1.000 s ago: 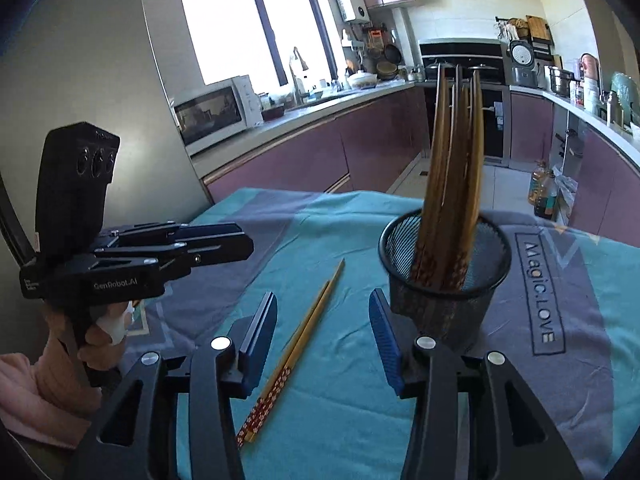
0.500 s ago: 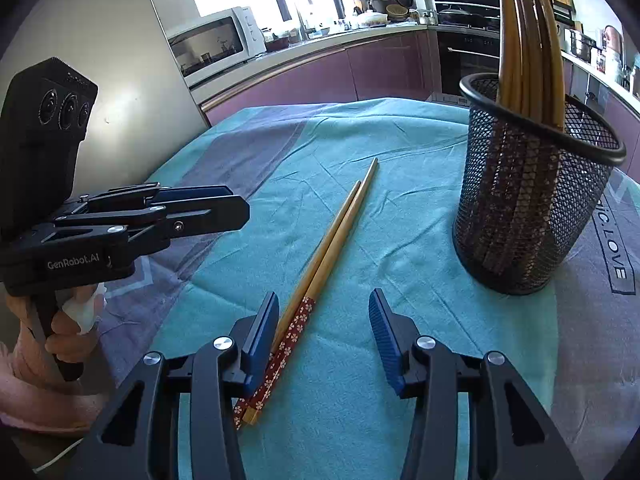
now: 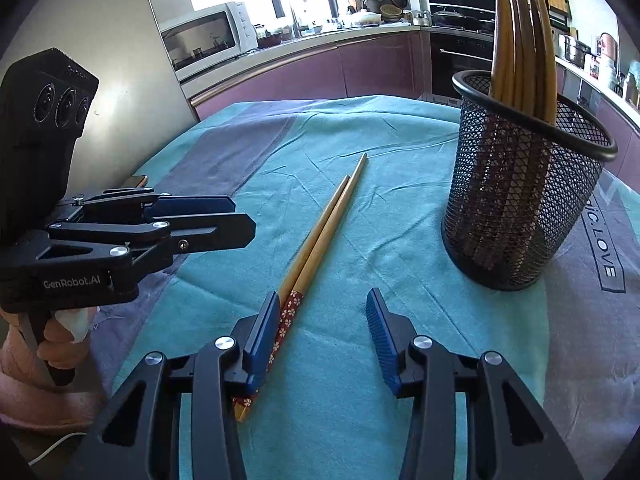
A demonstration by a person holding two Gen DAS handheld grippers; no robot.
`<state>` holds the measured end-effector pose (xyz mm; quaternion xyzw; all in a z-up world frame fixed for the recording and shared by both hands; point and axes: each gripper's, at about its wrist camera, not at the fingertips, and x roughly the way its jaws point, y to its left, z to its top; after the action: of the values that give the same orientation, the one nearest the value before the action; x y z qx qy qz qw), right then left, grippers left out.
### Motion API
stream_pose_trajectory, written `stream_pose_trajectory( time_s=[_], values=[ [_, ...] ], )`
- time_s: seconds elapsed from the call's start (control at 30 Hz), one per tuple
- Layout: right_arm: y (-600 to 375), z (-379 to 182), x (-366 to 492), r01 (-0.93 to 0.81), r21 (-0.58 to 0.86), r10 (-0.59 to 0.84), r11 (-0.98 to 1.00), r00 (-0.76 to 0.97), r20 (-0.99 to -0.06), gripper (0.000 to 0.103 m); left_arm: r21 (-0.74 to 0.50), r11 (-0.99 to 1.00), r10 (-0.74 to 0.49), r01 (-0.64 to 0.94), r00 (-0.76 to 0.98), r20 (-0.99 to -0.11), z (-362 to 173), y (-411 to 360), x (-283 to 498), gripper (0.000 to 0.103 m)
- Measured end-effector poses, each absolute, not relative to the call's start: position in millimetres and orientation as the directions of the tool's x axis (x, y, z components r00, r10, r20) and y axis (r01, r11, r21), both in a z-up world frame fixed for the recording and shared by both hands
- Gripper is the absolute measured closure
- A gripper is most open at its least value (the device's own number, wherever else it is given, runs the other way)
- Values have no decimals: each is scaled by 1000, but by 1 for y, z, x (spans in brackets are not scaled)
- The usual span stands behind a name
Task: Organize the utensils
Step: 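Move both open tools back over the last two chopsticks, then close the left tool on a chopstick while the right tool grasps the other chopstick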
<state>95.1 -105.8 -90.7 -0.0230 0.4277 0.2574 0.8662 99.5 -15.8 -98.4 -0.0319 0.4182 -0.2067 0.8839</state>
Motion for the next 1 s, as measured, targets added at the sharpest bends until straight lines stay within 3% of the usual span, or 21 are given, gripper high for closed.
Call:
stream_pose_trajectory(
  time_s=[0.63, 1.0],
  values=[
    [-131, -92, 98, -425, 222, 433, 878, 505, -747, 64, -147, 908, -347, 393, 505, -791, -119, -57, 112, 68],
    [-127, -88, 105, -435, 234, 451, 869, 505, -736, 64, -149, 921, -327, 360, 508, -797, -125, -51, 127, 87]
  ],
)
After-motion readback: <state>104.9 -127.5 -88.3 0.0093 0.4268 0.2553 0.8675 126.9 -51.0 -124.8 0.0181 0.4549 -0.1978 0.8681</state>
